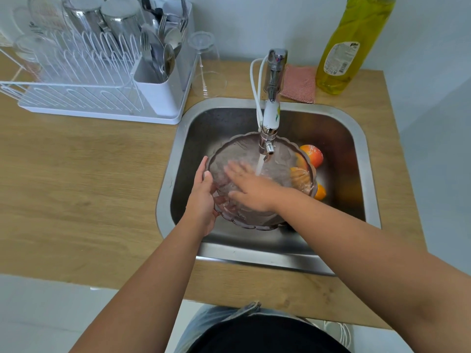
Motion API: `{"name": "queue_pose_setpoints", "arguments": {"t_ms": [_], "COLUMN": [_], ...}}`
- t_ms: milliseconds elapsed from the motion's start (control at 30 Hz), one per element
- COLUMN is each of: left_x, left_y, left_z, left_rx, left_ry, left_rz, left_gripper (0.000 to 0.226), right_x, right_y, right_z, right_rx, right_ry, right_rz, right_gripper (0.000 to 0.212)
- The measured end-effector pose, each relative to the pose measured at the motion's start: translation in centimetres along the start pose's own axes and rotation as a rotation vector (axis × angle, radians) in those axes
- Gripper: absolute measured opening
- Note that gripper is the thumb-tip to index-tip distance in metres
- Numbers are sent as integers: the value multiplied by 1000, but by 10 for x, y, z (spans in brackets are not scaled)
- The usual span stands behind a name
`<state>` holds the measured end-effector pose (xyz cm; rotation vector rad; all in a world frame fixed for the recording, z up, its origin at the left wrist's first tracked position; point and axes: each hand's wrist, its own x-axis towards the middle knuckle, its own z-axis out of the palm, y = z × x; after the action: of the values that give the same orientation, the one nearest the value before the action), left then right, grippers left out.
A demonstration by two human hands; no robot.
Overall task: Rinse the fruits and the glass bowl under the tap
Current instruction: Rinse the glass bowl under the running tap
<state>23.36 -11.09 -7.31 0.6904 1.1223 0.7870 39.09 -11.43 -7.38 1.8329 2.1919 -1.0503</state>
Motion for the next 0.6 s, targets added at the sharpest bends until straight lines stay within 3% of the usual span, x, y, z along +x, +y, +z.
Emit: {"name": "queue_pose_setpoints", "arguments": {"t_ms": [100,267,433,600], "left_x": [-1,2,6,10], "left_y": [2,4,7,6], "left_z": [1,-1,-1,0], "left_rx": [1,-7,-8,-15], "left_ry": [-19,-9,-20,-9], "left_rz": [0,-1,31,33], "left_gripper": [41,40,40,39], "right_x": [4,4,7,-9], "right_y": [10,-13,7,-21], "right_z": [-4,0,-10,-3], "right_rx": [-111,50,-60,49], "right_ry": [149,26,76,-26], "right_rz": [211,-98,131,-145], "right_gripper": [69,66,65,62]}}
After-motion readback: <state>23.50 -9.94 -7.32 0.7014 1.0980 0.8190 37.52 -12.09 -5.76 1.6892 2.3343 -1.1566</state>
